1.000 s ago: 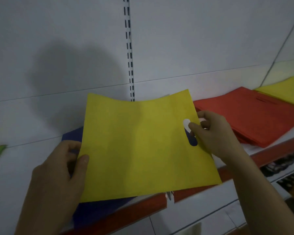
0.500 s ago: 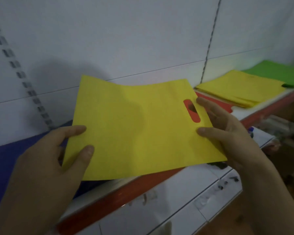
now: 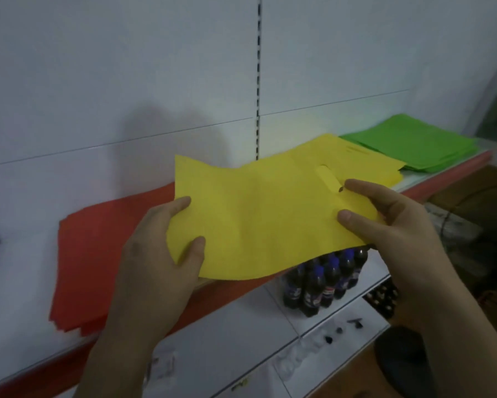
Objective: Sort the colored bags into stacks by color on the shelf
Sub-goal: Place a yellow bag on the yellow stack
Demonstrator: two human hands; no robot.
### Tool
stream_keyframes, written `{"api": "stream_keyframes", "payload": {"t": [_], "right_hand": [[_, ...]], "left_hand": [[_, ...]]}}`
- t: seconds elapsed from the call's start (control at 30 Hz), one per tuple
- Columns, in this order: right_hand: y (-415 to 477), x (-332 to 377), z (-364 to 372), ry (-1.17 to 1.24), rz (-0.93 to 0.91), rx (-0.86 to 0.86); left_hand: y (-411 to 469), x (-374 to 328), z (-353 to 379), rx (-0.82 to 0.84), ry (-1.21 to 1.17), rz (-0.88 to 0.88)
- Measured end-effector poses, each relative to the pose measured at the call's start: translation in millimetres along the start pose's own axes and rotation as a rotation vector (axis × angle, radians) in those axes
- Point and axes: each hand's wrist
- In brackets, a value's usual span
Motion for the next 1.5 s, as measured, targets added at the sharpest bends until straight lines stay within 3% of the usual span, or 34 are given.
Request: {"api": "stream_keyframes", "payload": {"t": [0.23, 0.4, 0.53, 0.63, 0.93, 1.03, 1.17, 1.5], "right_hand": [[72.2, -55.5, -50.9, -0.084, -0.015, -0.032], [131.0, -92.7, -84.6, -0.245, -0.021, -0.059], [173.8, -117.3, -101.7, -0.318, -0.048, -0.071], [194.5, -138.7, -105.4, -0.538, -0.076, -0.037], [244.9, -181.3, -135.3, -0.855, -0.189, 0.332], [251.4, -186.4, -149.4, -0.834, -0.264, 0.455], [263.7, -183.4, -153.5, -0.697, -0.408, 0.435], [238.5, -135.6, -68.2, -0.527, -0.642, 0.875]], "left_hand": [[40.2, -29.2, 90.3, 0.005, 0.020, -0.012], [69.9, -53.3, 136.0, 0.116, 0.080, -0.058], [91.7, -67.7, 163.5, 0.182, 0.331, -0.058], [94.3, -75.7, 185.7, 0.201, 0.459, -0.141], [75.1, -95.0, 251.1, 0.029, 0.656, -0.348], [68.5, -102.3, 266.1, 0.007, 0.689, -0.364], [64.9, -107.0, 268.3, 0.027, 0.716, -0.301], [33.3, -129.8, 193.6, -0.126, 0.906, -0.351]]}}
Point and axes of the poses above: each hand's wrist, its own y-axis towards the middle knuckle, its own z-axis out of the palm, x = y × z, and after that the axes turned 11 degrees about -z, right-handed
